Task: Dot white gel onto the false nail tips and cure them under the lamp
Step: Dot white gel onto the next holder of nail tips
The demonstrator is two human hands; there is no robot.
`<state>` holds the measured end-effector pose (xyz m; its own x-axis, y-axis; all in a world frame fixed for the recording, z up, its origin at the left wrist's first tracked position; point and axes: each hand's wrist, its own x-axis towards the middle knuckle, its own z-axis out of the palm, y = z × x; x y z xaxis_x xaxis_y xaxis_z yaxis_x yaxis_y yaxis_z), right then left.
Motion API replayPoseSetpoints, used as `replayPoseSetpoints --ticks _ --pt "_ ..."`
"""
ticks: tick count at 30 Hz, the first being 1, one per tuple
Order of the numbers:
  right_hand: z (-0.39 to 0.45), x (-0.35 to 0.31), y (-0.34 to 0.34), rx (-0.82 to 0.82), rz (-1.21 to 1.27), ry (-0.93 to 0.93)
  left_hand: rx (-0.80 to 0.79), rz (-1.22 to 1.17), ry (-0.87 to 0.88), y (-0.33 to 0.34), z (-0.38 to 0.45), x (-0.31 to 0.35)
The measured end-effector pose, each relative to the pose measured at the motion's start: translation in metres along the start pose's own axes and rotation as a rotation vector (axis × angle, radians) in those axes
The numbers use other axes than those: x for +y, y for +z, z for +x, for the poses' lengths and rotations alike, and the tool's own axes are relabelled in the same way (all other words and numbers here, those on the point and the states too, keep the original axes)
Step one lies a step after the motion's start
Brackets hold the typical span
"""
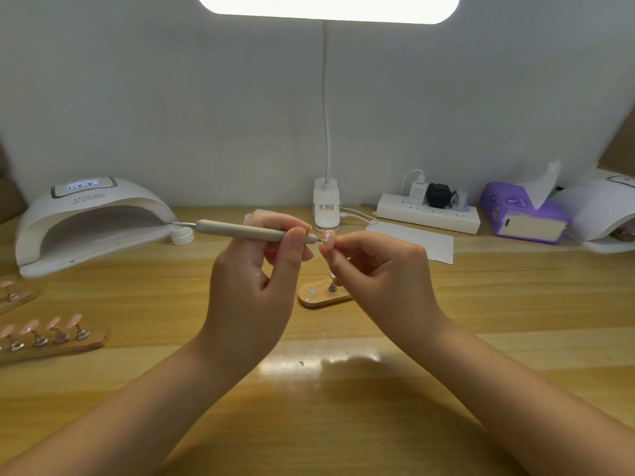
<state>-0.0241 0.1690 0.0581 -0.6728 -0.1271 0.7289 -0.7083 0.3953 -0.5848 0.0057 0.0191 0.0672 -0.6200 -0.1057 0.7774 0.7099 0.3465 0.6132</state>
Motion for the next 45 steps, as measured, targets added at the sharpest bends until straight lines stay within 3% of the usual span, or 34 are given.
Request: replayPoseSetpoints --ticks 11,23,45 --pt "-0.0004 0.0001 0.0014 0.003 0.065 -0.01 0.063 -0.063 0.009 -0.0012 0.0011 -0.0009" --pt "-0.0006 -0.0009 0.0018 0.024 0.051 -0.049 -0.012 -0.003 0.079 0.0 -0.0014 0.0044" --pt "-0.0008 -0.002 0.0017 0.032 0.033 -0.049 -0.001 0.0 0.068 0.001 -0.0016 0.0036"
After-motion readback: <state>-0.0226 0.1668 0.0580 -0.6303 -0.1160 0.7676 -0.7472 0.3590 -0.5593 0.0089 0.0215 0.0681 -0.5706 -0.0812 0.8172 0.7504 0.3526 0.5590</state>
